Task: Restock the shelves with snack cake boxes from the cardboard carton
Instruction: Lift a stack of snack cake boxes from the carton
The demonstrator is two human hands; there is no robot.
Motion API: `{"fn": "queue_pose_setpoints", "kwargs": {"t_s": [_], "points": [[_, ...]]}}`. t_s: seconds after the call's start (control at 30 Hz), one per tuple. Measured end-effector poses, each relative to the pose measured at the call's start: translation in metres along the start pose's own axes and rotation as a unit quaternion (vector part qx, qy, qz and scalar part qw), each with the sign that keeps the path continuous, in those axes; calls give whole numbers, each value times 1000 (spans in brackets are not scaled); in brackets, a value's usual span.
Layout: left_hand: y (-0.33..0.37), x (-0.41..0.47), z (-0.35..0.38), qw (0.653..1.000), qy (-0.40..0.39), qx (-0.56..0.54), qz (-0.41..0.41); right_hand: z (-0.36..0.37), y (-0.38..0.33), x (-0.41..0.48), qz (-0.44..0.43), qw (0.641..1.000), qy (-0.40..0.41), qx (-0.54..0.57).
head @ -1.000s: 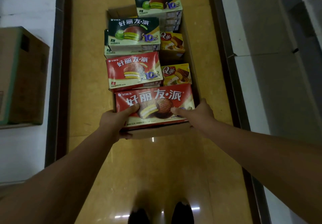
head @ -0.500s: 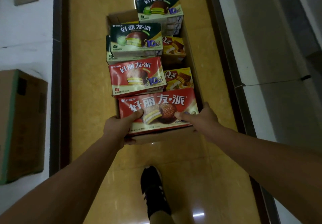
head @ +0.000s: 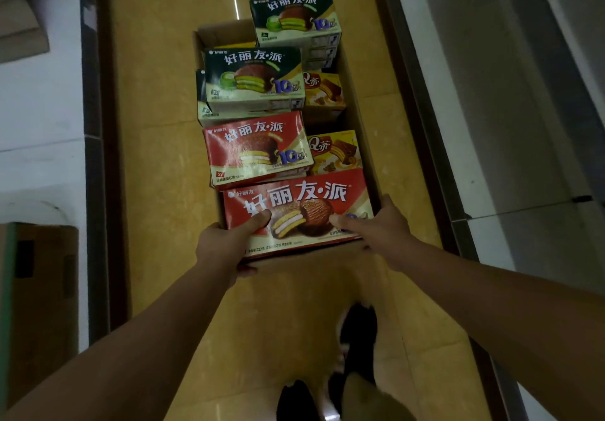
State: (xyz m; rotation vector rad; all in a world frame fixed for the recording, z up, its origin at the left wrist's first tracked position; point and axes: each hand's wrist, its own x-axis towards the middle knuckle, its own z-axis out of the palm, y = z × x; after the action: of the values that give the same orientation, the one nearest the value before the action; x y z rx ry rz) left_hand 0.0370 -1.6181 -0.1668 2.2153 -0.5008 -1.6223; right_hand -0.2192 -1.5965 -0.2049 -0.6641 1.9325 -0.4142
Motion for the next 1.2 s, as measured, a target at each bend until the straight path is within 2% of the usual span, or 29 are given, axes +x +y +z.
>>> {"fn": "queue_pose_setpoints", "kwargs": {"t_s": [0.47,0.9,1.2], "points": [[113,62,12,1000,-10,1,6,0,-103,80,5,1000,2,21],[123,63,16,1000,11,12,-21,-8,-116,78,17,999,-35,26],[117,60,14,1000,-5,15,-12,-15,-122,72,42,997,-62,33]]}}
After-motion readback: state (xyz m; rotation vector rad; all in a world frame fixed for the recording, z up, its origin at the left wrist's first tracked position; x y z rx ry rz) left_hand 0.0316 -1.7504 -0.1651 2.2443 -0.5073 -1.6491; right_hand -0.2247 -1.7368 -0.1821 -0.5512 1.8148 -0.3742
